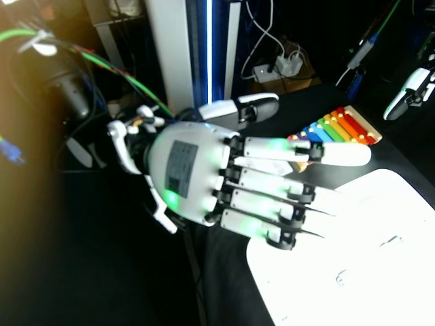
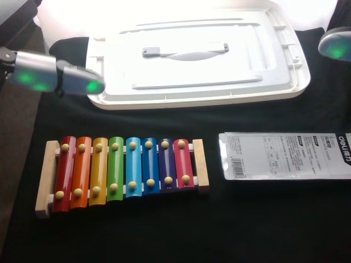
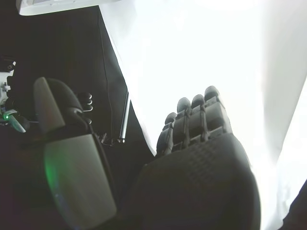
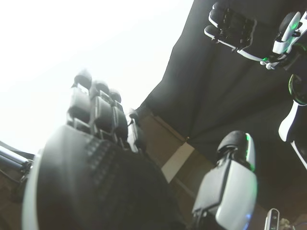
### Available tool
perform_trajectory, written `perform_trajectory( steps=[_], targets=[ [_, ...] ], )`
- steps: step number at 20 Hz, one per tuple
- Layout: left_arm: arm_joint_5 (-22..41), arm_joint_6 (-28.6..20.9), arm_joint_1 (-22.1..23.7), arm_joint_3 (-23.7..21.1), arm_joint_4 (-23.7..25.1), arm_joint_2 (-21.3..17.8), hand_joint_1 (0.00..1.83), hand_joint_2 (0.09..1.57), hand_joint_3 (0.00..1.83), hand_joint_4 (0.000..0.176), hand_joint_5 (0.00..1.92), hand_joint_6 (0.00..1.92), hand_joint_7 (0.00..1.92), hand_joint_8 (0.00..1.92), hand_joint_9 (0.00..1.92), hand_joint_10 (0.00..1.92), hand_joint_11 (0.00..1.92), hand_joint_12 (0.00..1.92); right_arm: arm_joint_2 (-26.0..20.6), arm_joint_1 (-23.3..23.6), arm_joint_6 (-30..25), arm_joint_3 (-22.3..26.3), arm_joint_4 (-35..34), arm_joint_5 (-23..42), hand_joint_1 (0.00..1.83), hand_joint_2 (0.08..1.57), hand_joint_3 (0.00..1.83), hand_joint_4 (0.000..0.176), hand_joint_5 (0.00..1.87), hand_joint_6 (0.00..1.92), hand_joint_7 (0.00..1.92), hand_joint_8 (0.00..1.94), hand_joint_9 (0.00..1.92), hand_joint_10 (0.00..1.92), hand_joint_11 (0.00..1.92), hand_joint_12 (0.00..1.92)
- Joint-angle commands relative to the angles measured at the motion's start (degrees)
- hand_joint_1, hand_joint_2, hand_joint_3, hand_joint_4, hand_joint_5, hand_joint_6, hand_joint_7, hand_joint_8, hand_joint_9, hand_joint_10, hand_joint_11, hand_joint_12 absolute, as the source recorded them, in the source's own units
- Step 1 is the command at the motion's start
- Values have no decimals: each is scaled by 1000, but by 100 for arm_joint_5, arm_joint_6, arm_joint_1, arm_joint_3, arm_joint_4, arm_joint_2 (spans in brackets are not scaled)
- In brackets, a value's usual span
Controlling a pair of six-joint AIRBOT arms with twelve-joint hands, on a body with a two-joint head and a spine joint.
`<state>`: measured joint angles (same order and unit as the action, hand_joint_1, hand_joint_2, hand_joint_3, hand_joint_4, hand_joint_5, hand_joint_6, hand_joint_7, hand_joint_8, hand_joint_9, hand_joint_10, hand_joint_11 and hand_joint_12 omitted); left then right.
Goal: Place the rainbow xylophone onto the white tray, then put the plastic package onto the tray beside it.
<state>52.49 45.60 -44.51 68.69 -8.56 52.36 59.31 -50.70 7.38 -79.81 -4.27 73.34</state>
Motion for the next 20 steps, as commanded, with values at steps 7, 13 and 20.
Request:
perform_trajectory(
  steps=[7,13,20],
  targets=[
    [569,-17,97,43,-13,41,702,747,14,61,0,0,35,0,21,1,50,28,0,49,-63,11,-163,672,679,737,8,61,395,0,288,5,217,12,36,436],
    [323,-862,166,241,708,-80,675,766,15,12,0,0,53,7,30,2,33,27,0,49,-63,25,-143,672,674,755,0,62,374,2,290,0,215,0,19,495],
    [374,-1423,-15,-125,1599,-724,613,754,8,0,0,0,24,3,27,2,51,52,0,49,-63,45,-127,670,708,771,6,55,343,0,283,1,235,5,25,571]
  ],
)
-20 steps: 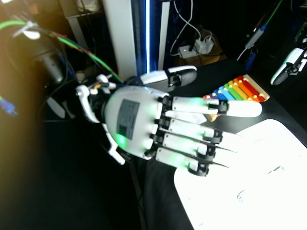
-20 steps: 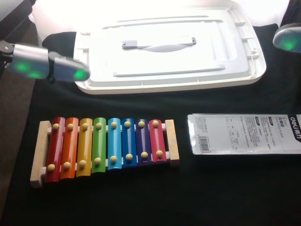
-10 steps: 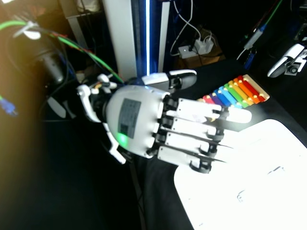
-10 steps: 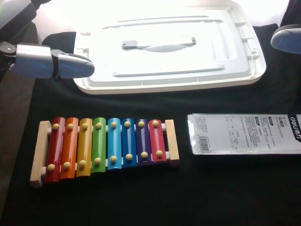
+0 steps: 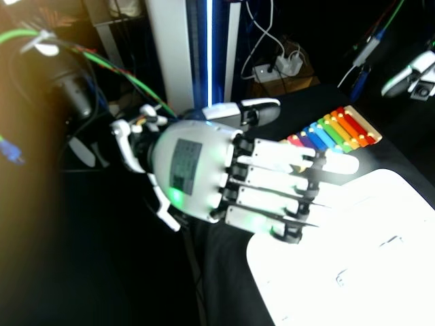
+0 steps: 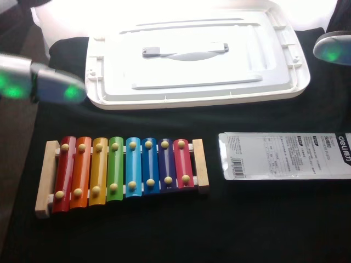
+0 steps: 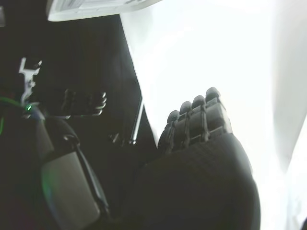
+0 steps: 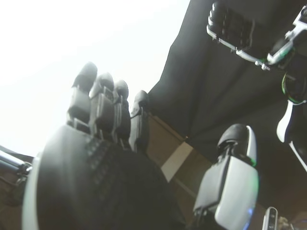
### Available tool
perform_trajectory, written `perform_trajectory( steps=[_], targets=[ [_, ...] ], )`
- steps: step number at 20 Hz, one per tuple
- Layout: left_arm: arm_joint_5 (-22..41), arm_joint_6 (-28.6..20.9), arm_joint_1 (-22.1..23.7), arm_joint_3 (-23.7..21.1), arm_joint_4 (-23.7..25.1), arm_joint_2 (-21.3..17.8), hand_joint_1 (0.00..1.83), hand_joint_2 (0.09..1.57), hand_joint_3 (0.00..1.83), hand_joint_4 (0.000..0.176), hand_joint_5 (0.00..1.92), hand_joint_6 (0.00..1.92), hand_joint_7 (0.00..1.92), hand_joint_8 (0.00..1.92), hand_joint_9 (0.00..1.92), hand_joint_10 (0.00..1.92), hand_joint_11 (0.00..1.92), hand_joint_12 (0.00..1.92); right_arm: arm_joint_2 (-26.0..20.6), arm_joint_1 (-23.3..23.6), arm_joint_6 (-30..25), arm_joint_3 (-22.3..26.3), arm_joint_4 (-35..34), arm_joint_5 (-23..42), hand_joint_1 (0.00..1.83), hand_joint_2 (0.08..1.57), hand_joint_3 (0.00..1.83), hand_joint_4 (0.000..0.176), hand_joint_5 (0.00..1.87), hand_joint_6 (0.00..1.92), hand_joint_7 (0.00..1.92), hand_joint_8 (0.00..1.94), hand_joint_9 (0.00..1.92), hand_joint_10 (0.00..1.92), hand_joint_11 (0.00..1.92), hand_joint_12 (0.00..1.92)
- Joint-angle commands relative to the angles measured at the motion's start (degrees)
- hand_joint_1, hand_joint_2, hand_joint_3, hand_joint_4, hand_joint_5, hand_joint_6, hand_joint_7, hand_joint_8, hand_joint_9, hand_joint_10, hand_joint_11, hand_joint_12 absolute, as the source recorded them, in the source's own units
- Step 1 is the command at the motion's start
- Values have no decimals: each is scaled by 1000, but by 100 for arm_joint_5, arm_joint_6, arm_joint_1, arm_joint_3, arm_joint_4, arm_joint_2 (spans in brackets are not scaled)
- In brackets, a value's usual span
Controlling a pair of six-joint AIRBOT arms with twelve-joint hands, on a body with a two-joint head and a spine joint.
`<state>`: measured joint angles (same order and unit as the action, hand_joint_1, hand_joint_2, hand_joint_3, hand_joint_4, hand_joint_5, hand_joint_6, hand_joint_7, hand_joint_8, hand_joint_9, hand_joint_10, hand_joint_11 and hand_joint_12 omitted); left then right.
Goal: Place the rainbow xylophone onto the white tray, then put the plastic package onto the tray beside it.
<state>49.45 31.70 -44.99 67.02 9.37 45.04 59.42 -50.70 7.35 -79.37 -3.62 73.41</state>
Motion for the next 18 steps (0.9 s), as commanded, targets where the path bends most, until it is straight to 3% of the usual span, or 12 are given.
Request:
perform_trajectory(
  steps=[1,5,6,7,8,10,12,14,17,18],
  targets=[
    [708,-33,-5,-65,-96,-104,604,766,12,0,0,0,36,7,29,3,48,54,-8,49,-61,1,-191,664,721,775,7,64,349,3,289,3,238,6,23,571],
    [765,-35,-118,-392,257,-382,558,737,0,0,0,0,65,12,80,19,107,94,38,48,-61,-26,-187,661,757,809,8,54,327,0,272,0,238,0,55,532],
    [764,-35,-165,-453,326,-390,542,715,0,0,0,0,49,4,75,15,101,96,51,48,-61,-34,-183,660,761,816,9,69,303,0,262,0,223,0,35,526],
    [715,-34,-208,-494,408,-387,561,693,0,0,0,0,14,0,53,4,83,94,62,48,-61,-43,-181,660,760,824,11,94,268,0,262,1,221,0,28,527],
    [637,-33,-216,-509,488,-366,601,668,0,0,0,0,3,0,52,3,83,99,67,48,-61,-48,-180,659,766,839,0,106,242,0,257,2,219,0,14,568],
    [455,-33,-213,-543,671,-279,671,632,4,0,0,0,23,1,70,0,8,301,67,48,-61,-49,-180,658,762,836,0,125,229,0,251,0,212,0,6,576],
    [260,-35,-202,-571,854,-217,669,638,5,0,0,0,2,0,29,3,0,213,73,48,-61,-49,-180,656,763,843,0,135,247,7,268,7,224,5,16,585],
    [60,-60,-190,-604,1054,-203,621,615,0,0,0,0,0,0,0,0,0,29,76,48,-61,-49,-175,652,803,887,1,133,260,1,285,1,234,2,9,630],
    [-66,-170,-184,-599,1190,-156,584,622,0,0,0,0,0,0,0,0,11,5,85,48,-61,-49,-175,652,817,897,1,125,255,0,283,3,224,1,0,607],
    [-115,-237,-181,-582,1262,-118,589,622,0,10,0,0,0,0,0,0,1,0,90,48,-61,-49,-175,651,828,908,3,119,248,0,284,2,223,0,0,581]
  ],
)
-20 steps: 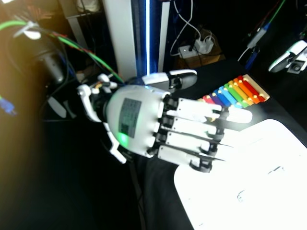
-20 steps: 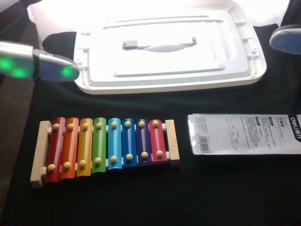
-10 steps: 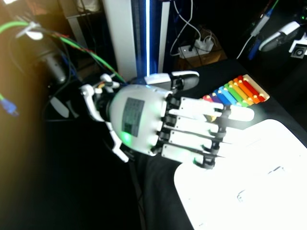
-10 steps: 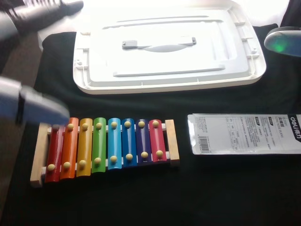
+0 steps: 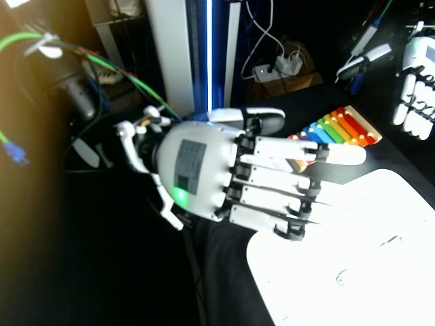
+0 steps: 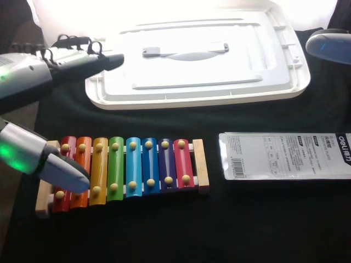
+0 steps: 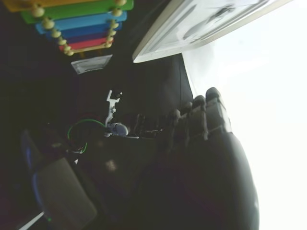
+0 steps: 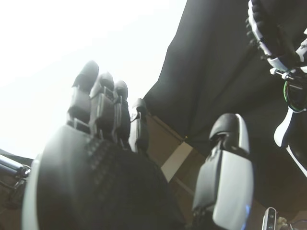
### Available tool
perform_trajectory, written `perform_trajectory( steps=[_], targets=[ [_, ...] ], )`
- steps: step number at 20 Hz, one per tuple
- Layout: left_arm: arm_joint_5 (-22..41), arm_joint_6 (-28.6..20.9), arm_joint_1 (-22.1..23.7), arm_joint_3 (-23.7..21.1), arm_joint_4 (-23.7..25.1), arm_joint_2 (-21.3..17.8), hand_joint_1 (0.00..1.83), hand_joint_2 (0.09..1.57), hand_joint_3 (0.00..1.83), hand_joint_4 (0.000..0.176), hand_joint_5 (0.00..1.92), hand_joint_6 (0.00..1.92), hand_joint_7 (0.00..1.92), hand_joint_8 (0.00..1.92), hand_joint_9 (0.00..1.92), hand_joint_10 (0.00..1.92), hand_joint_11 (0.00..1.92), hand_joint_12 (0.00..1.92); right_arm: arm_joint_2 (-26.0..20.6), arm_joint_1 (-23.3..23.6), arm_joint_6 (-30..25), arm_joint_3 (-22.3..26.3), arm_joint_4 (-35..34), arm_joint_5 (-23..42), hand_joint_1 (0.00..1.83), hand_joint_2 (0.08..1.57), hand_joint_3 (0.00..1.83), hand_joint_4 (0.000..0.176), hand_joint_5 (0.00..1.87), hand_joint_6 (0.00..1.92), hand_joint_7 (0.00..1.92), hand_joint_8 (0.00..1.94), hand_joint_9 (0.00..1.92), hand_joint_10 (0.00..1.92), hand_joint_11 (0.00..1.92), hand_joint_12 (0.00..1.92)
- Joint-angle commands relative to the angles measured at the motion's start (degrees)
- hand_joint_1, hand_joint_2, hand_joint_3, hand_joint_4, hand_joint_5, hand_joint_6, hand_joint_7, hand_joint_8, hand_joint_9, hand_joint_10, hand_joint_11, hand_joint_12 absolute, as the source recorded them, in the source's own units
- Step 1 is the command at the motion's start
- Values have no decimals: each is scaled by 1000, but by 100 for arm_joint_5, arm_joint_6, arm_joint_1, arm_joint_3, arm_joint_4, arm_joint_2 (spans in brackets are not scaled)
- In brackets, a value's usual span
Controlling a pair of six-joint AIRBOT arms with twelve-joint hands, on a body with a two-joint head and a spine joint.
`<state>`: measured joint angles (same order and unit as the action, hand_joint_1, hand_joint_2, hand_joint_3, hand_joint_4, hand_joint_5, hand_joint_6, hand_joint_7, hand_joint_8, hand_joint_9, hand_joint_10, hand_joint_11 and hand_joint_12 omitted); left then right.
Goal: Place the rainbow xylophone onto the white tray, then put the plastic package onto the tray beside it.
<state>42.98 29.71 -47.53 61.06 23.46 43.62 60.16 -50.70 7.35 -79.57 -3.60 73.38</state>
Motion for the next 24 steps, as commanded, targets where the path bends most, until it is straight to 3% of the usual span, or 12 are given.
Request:
perform_trajectory(
  steps=[1,2,3,4,5,6,9,11,14,16,24],
  targets=[
    [481,-148,90,48,-34,75,579,650,12,0,0,0,0,0,0,0,0,0,19,48,-61,-27,-177,653,835,903,0,112,244,0,286,2,230,3,0,580],
    [426,-256,119,76,72,122,541,659,15,0,0,0,0,0,0,0,0,0,19,48,-61,-26,-177,653,843,904,0,117,247,1,294,5,242,7,15,591],
    [351,-358,161,105,204,180,541,670,19,48,0,0,0,0,0,0,0,0,19,48,-61,-25,-177,653,859,908,2,115,246,1,296,4,245,7,19,596],
    [294,-437,190,125,316,225,557,651,9,58,0,0,0,0,0,0,0,0,18,48,-61,-24,-177,653,860,908,2,110,254,4,294,3,252,10,24,600],
    [241,-534,226,149,422,278,557,639,3,35,0,0,0,0,0,0,13,6,17,48,-61,-24,-177,653,850,906,1,115,254,3,291,2,253,8,26,605],
    [186,-640,263,176,540,323,573,626,0,0,0,0,0,0,0,0,39,17,17,48,-61,-24,-177,653,840,901,0,108,251,2,286,0,247,5,28,609],
    [42,-888,282,223,831,429,618,647,8,0,0,0,0,0,0,0,11,5,23,48,-61,-23,-178,653,824,895,0,107,253,0,306,3,271,3,26,681],
    [-58,-1055,283,255,1028,486,602,637,1,0,0,0,0,0,0,0,6,3,24,48,-61,-23,-179,653,808,891,0,95,244,0,303,1,267,1,30,687],
    [-179,-1289,281,275,1286,519,521,637,2,0,0,0,0,0,0,0,20,9,28,48,-61,-24,-179,654,810,881,0,112,228,1,283,0,244,1,0,717],
    [-227,-1392,279,272,1409,522,527,631,0,0,0,0,0,0,0,0,26,12,28,48,-61,-24,-180,654,811,889,0,96,221,0,287,2,244,1,0,716],
    [-352,-1709,247,259,1735,532,530,616,0,1,0,0,0,0,0,0,0,0,52,48,-61,-26,-182,654,859,897,4,101,216,0,288,1,256,4,9,699]
  ],
)
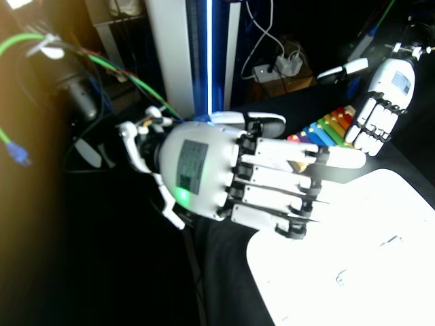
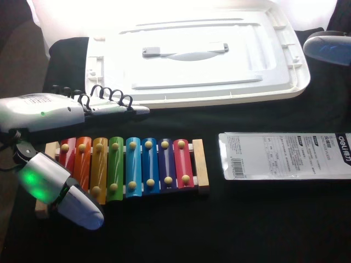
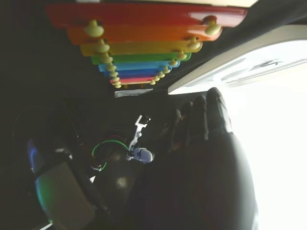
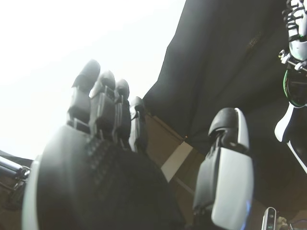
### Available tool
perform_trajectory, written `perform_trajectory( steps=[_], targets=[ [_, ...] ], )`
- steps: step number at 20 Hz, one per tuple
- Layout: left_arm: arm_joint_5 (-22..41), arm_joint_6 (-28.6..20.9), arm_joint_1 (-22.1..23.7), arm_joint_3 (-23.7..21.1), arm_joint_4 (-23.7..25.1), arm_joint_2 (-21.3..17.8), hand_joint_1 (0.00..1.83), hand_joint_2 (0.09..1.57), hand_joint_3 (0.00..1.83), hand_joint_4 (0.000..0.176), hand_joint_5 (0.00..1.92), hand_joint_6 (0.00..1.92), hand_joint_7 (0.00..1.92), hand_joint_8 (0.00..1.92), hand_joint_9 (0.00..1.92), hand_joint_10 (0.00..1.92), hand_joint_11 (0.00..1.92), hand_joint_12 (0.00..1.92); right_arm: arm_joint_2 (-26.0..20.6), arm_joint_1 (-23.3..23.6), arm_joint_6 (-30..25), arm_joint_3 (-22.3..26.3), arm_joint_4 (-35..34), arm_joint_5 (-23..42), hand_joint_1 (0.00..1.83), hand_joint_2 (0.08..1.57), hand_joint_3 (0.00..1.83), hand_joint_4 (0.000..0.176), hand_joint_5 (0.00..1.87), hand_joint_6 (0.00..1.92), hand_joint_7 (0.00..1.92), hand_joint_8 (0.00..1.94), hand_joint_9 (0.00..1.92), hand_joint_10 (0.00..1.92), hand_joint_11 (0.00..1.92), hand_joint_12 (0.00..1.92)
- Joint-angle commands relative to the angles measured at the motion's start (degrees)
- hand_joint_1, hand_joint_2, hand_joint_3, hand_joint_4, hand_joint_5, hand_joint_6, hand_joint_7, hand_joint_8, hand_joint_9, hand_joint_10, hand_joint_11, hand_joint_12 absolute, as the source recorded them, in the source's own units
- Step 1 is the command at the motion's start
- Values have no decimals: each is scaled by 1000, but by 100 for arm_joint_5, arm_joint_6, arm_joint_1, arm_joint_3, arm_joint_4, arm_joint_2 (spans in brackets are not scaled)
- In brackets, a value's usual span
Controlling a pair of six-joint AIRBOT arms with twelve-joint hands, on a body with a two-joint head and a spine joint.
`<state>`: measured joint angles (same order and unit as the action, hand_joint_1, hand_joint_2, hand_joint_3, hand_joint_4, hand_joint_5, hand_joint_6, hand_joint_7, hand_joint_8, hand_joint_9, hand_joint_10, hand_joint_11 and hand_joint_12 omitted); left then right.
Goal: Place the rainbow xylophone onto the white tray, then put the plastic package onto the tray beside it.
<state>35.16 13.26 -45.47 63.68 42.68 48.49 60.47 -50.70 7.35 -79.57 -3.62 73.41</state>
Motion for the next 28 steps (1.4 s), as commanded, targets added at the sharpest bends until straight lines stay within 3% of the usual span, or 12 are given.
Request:
perform_trajectory(
  steps=[1,2,8,12,14,17,18,23,24,25,26,28],
  targets=[
    [404,-77,35,-4,-170,45,517,621,0,0,0,0,0,0,0,0,13,6,24,48,-61,-27,-180,652,878,903,6,104,227,4,289,1,256,4,1,701],
    [379,-105,15,-4,-147,49,516,626,1,0,0,0,0,0,0,0,18,8,28,48,-61,-28,-181,652,883,910,5,98,227,3,297,2,260,3,0,721],
    [218,-164,-84,47,-100,107,469,637,4,0,0,0,0,0,31,11,97,45,31,49,-61,-29,-183,652,895,927,5,101,227,1,304,5,273,6,7,720],
    [49,-165,-93,166,-102,218,452,632,0,0,0,0,0,0,22,3,77,38,31,49,-61,-29,-183,653,907,910,0,114,225,1,283,0,246,1,0,638],
    [-28,-165,-103,221,-110,270,455,646,5,0,0,0,0,0,33,7,97,47,31,49,-61,-28,-183,653,908,916,1,109,222,0,294,2,254,2,0,668],
    [-147,-165,-117,290,-112,322,493,634,0,0,0,0,0,0,20,1,79,42,31,49,-61,-28,-183,653,921,915,0,120,230,2,303,4,274,8,7,673],
    [-192,-164,-120,316,-111,340,495,635,0,0,0,0,0,0,14,0,73,40,31,49,-61,-28,-182,653,902,913,0,112,225,0,300,2,271,6,11,679],
    [-439,-152,-150,454,-116,457,507,601,0,0,0,0,0,0,0,0,51,32,30,49,-61,-29,-181,656,916,923,1,114,223,2,290,0,262,4,0,707],
    [-481,-145,-155,476,-116,478,514,587,0,15,0,0,0,0,0,0,38,27,30,49,-61,-29,-180,656,905,915,0,112,224,1,289,0,261,3,0,707],
    [-521,-130,-157,496,-118,502,541,586,0,17,0,0,0,0,0,0,49,32,30,49,-61,-29,-180,656,900,912,0,107,224,1,290,0,261,3,0,707],
    [-578,-102,-162,519,-118,539,539,589,0,4,0,0,0,0,6,2,92,53,30,49,-61,-29,-179,657,908,918,0,104,216,0,287,0,250,0,0,705],
    [-635,-66,-174,536,-116,579,549,591,0,0,0,0,0,0,7,2,84,51,30,49,-61,-29,-178,657,905,923,2,106,208,0,280,0,246,0,0,702]
  ],
)
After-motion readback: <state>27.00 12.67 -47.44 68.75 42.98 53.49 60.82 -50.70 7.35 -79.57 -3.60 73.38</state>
